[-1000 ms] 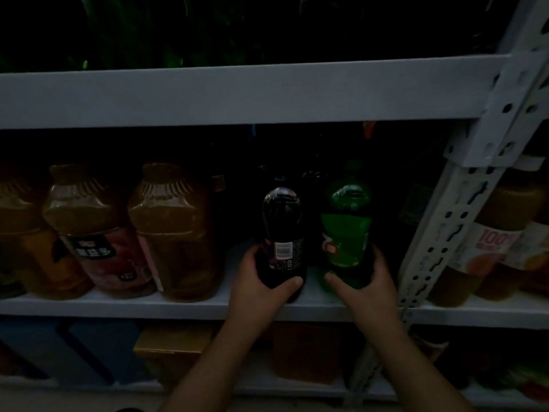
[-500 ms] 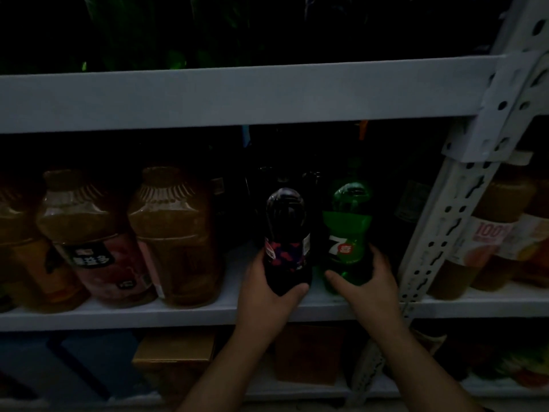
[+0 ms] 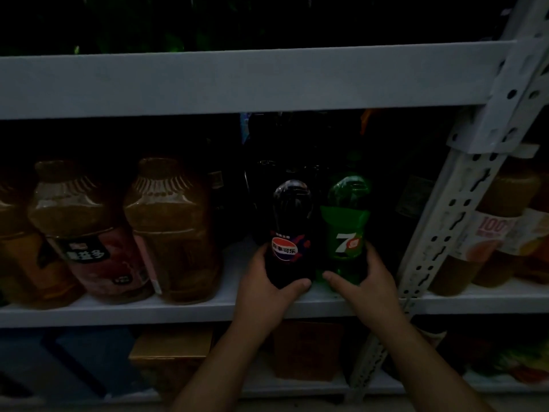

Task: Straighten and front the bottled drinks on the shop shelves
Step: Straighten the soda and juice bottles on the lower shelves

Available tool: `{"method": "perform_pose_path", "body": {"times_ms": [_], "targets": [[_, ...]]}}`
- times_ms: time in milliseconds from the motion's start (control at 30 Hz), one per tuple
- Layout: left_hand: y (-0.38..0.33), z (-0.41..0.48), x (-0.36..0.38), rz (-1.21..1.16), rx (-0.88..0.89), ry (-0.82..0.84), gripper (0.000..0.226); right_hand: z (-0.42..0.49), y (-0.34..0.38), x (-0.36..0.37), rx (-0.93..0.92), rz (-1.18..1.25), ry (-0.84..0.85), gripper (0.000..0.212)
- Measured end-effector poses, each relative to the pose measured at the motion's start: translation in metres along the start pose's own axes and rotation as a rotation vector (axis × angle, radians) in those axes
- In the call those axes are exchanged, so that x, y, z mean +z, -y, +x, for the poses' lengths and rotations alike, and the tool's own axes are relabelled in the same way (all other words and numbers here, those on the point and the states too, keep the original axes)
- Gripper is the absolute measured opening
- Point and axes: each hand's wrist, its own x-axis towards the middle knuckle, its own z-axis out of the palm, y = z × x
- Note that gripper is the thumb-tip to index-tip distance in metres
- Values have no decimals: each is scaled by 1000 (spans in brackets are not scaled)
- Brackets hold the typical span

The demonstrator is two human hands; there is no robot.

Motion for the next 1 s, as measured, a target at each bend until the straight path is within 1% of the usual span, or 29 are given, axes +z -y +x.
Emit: {"method": "perform_pose_path", "body": {"times_ms": [100,200,300,433,567,667,733,767,800,867,900,933,967,1000], "targets": [[1,2,10,71,-7,-95,90,-1,2,-2,0,10,37,86],[0,1,14,108,-9,-130,99,-1,5,-1,0,8,46,84],[1,2,16,117,-12,-151,102,-1,5,-1,21,-2,16,91],[0,2,23,132,-34,-204,102,-1,2,2,46,-8,-26,101],[2,3,23,153,-13,-189,100,0,-1,2,56,4,-25,101],[0,-1,20,124,-10,-165,97,-2,0,2,51,14,-20,98],[-3,-3,16,113,-3,-140,95,-6,4,2,73,61,-44,93],[-6,-4,14,114,0,-120,93,-12,5,3,66,50,-86,86],[-7,-5,11,114,3,-94,92,-21,6,4,15,-5,-167,76],[-7,-12,2,100,10,-44,86,-47,14,14,-210,-116,-382,54],[-6,-18,-6,91,18,-49,79,-64,22,26,-334,-118,-437,45],[-3,-24,-17,89,41,-105,70,-79,31,42,-448,-80,-419,38],[1,-31,-29,90,76,-217,58,-91,43,60,-518,-18,-327,34],[8,-36,-43,87,110,-359,46,-97,56,79,-537,36,-208,33]]}}
